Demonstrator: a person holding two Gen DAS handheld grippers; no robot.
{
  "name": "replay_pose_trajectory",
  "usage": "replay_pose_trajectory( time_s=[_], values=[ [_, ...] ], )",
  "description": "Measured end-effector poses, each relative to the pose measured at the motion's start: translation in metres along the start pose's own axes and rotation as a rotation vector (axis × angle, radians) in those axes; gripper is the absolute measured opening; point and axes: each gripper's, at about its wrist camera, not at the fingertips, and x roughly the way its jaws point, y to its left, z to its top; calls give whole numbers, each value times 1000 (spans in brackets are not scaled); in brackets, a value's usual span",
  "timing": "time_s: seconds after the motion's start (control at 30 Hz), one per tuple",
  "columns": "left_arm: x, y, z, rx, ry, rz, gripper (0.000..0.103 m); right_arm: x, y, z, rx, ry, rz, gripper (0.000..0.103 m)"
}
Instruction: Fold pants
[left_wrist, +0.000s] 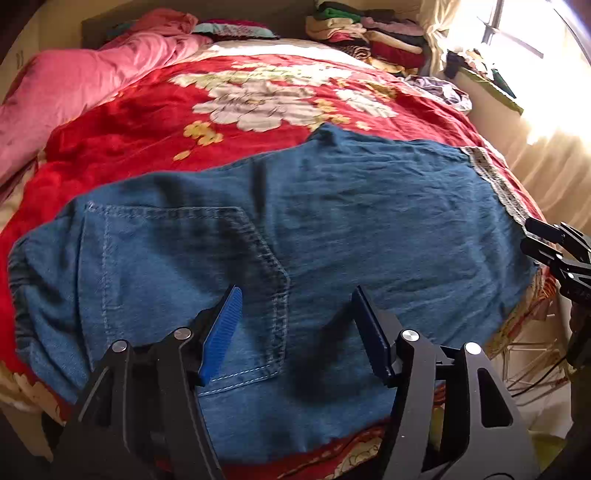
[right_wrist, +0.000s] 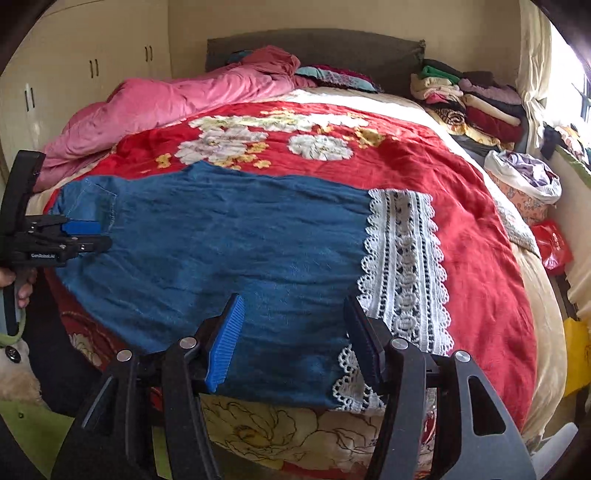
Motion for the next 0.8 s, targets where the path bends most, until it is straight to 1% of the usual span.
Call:
replay_pose_trajectory(
  time_s=[0.07,0.1,0.13,0.17,0.27,0.37,0.47,0.53,0.6,0.8],
  values=[
    [-1,11,0,-38,-5,-9,54,11,-14,-7,30,94,-105,55],
    [-2,15,1,-43,-5,-12,54,13,-22,-11,47,111,-119,54],
    [-2,17,0,-40,-8,-11,54,10,-30,-16,80,107,-80,54],
    [-2,19,0,-39,-11,-8,54,8,-33,-20,96,106,-67,54],
    [-1,21,-1,-45,-12,-18,54,7,-32,-24,80,101,-69,54],
    [-1,20,-2,-41,-12,-16,54,11,-38,-26,129,96,-46,54],
    [-1,21,-2,-46,-15,-21,54,13,-40,-29,144,87,-36,54],
    [-1,20,-2,-45,-19,-25,56,12,-41,-30,150,80,-32,54],
    [-3,18,-3,-41,-28,-33,61,12,-41,-30,154,79,-30,55],
    [-14,13,-1,-34,-48,-8,70,4,-44,-23,179,80,-16,55]
  ],
)
